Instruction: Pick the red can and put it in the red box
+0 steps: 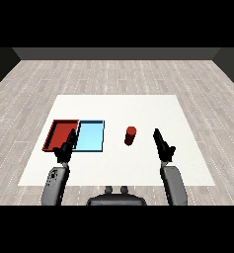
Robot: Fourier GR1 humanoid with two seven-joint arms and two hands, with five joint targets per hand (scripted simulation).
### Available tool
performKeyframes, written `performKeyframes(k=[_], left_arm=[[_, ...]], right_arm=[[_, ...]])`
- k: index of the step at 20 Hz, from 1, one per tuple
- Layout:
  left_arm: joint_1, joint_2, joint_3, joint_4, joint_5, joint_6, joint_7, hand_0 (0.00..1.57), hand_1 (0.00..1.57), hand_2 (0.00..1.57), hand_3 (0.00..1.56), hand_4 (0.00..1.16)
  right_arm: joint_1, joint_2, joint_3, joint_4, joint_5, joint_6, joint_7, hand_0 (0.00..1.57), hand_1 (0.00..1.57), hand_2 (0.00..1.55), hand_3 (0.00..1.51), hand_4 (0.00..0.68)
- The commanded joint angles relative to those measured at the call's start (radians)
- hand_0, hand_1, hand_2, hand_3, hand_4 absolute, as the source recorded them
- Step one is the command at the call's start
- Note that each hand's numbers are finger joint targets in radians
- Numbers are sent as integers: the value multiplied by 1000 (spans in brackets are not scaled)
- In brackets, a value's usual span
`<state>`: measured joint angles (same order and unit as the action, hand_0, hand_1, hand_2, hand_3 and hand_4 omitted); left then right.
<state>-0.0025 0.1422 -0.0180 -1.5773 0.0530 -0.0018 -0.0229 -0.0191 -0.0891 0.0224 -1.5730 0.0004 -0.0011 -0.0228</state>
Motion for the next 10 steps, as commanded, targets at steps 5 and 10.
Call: performKeyframes(k=[5,10], left_arm=[[30,4,15,15,-52,13,38,0,0,0,0,0],[40,-59,50,-57,25,-27,-368,0,0,0,0,0]], right_arm=[[25,-139,-151,44,-101,146,-19,0,0,0,0,0],[48,-122,-207,-37,-234,245,-251,0,0,0,0,0]])
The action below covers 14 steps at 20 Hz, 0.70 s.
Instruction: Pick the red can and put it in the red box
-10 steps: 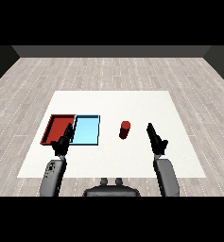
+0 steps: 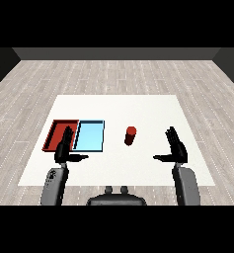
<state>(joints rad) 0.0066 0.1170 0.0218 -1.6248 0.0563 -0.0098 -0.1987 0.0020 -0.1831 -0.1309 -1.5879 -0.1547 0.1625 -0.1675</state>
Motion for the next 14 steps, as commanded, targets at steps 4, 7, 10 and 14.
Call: performKeyframes(k=[4,7,10,14], left_arm=[[31,-3,46,25,51,-77,-254,0,0,0,0,0],[6,-20,53,87,30,-69,-301,0,0,0,0,0],[17,-14,58,59,36,-85,-274,0,0,0,0,0],[-10,-26,49,29,18,-65,-240,0,0,0,0,0]], right_arm=[[-34,-31,-67,96,-74,121,-180,0,0,0,0,0],[8,-23,-72,110,-44,134,-214,0,0,0,0,0],[-37,-25,-89,141,-53,147,-227,0,0,0,0,0],[32,-13,-76,43,-39,141,-167,0,0,0,0,0]])
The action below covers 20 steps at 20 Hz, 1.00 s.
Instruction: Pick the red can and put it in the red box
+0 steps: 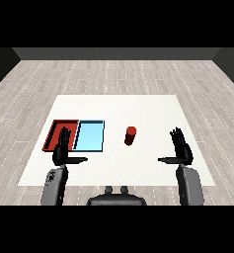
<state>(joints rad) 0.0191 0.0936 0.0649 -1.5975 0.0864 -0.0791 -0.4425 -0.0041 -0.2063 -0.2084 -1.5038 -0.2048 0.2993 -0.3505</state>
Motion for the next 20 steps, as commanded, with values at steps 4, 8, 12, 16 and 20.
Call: performKeyframes(k=[4,8,12,16,20], left_arm=[[26,-30,-27,-10,-26,-7,-26,0,0,0,0,0],[34,-37,-26,23,-50,-3,-82,0,0,0,0,0],[70,3,14,-109,-3,-19,25,0,0,0,0,0],[43,-9,11,-18,-10,-47,-37,0,0,0,0,0],[87,-31,4,-21,-11,-40,-87,0,0,0,0,0]], right_arm=[[-36,11,0,62,17,25,-21,0,0,0,0,0],[-72,40,16,23,1,-19,58,0,0,0,0,0],[-95,23,1,129,-9,26,15,0,0,0,0,0],[-111,30,4,106,-23,4,74,0,0,0,0,0],[-204,44,14,128,-50,-16,133,0,0,0,0,0]])
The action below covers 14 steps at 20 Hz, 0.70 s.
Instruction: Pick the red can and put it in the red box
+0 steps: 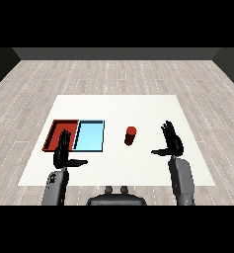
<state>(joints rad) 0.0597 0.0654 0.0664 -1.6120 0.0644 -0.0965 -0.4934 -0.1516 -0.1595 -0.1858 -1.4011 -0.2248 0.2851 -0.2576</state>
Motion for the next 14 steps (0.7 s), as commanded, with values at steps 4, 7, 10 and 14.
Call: performKeyframes(k=[4,7,10,14], left_arm=[[7,19,23,-18,31,-35,21,0,0,0,0,0],[1,-8,3,-57,13,5,53,0,0,0,0,0],[10,8,28,14,31,-39,-4,0,0,0,0,0],[1,7,38,-30,34,-26,17,0,0,0,0,0]], right_arm=[[-28,15,22,113,19,21,-54,0,0,0,0,0],[-35,81,83,47,26,-36,24,0,0,0,0,0],[-94,79,60,151,15,-30,-25,0,0,0,0,0],[-109,77,67,232,30,-17,-79,0,0,0,0,0]])
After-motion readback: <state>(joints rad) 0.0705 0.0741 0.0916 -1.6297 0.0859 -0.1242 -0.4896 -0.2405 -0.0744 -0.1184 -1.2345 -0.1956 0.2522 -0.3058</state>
